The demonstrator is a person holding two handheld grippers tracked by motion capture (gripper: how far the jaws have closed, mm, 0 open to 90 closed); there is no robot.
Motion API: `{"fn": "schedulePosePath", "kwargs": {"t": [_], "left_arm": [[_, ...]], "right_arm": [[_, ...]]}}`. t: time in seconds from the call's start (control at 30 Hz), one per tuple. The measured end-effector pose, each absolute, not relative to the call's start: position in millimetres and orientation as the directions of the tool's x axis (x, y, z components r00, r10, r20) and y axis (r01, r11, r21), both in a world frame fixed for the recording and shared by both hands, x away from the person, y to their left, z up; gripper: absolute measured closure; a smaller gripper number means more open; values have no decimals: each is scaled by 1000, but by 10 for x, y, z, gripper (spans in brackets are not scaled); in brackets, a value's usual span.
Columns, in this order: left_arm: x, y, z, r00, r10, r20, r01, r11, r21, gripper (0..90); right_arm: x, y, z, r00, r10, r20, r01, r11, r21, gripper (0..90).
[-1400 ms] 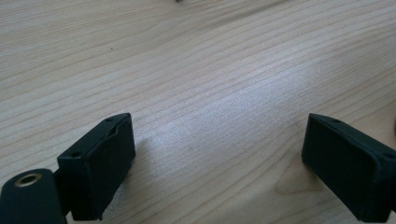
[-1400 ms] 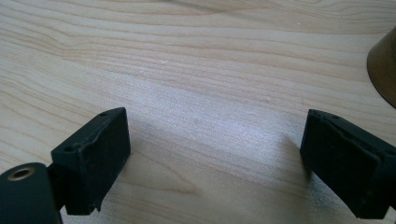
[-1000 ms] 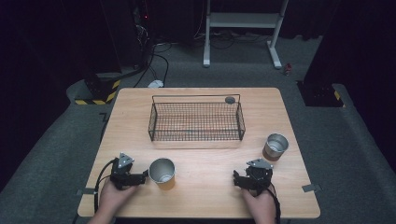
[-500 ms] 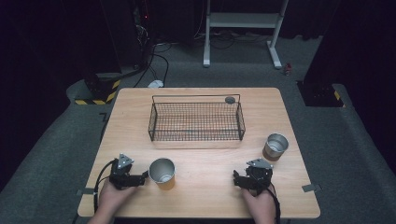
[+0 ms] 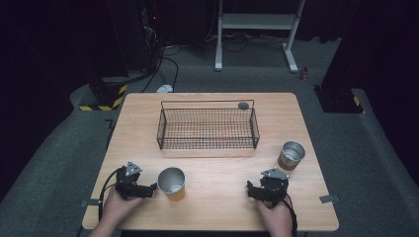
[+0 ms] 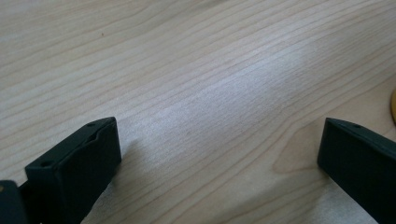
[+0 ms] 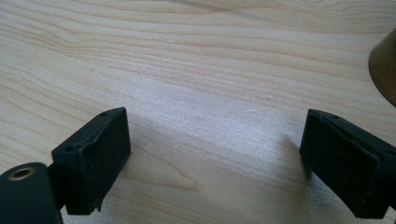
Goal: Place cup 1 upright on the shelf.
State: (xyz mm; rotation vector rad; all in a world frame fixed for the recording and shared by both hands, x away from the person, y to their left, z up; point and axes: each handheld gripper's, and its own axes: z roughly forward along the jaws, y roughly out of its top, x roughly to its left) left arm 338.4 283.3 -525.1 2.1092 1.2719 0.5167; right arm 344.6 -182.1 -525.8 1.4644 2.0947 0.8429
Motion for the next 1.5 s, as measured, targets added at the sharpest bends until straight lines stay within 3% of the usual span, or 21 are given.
{"fn": "schedulePosePath", "kwargs": {"t": [1.37,1.5], "left_arm": [[3049,2834,-4780,598,795,-100,483,-257,837,5],[3014,2805,-4765,620,782,-65,456,-292,841,5]], "right_arm": [[3452,-1823,-5256,-339,941,-10,671,249,698,87],[3450,-1823,-5256,-337,941,-13,671,250,699,87]]}}
